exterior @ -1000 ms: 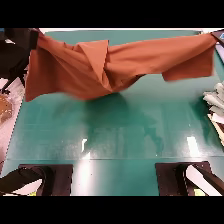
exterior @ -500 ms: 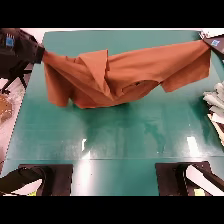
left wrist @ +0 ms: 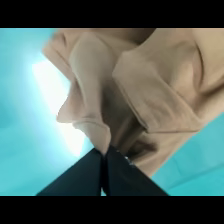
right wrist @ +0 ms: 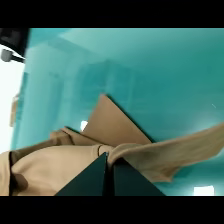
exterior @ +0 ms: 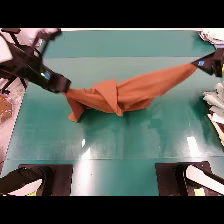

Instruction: Fold the shirts.

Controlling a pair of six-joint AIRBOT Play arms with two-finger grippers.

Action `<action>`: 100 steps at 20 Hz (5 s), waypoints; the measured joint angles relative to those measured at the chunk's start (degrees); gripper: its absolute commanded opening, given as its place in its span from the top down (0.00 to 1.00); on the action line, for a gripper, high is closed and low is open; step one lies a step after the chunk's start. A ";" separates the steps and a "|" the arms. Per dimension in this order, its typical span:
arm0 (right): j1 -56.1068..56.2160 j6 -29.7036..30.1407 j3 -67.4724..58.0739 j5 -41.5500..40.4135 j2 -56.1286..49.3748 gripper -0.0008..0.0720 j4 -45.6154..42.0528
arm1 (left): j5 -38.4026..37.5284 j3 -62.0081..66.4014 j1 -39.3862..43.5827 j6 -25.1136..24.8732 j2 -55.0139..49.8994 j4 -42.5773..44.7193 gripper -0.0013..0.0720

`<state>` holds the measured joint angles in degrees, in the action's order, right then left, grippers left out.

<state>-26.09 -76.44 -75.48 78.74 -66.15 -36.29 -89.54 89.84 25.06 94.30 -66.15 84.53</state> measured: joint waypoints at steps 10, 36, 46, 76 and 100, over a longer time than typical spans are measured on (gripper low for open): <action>-2.93 -8.66 18.01 2.86 5.27 0.97 -17.68 | 4.15 -21.57 8.26 4.52 0.00 -18.60 0.95; -6.93 -10.84 25.11 -3.17 13.11 0.21 -22.25 | 13.70 -20.92 7.76 2.36 1.79 -21.77 0.07; -9.25 -12.15 25.11 -5.33 23.85 0.21 -22.27 | 12.85 -15.52 -19.28 -8.04 -5.68 -12.20 0.07; -9.31 -11.47 25.11 -3.76 20.90 0.21 -21.81 | 18.29 -44.92 -35.01 -38.53 -9.38 -28.46 0.07; 6.73 -19.74 37.16 2.32 22.16 0.21 -23.45 | 15.34 -44.30 -31.58 -40.26 -9.01 -27.74 0.95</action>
<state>-19.35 -96.18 -38.33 81.06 -43.99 -59.75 -74.19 45.54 -6.52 54.04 -75.16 56.80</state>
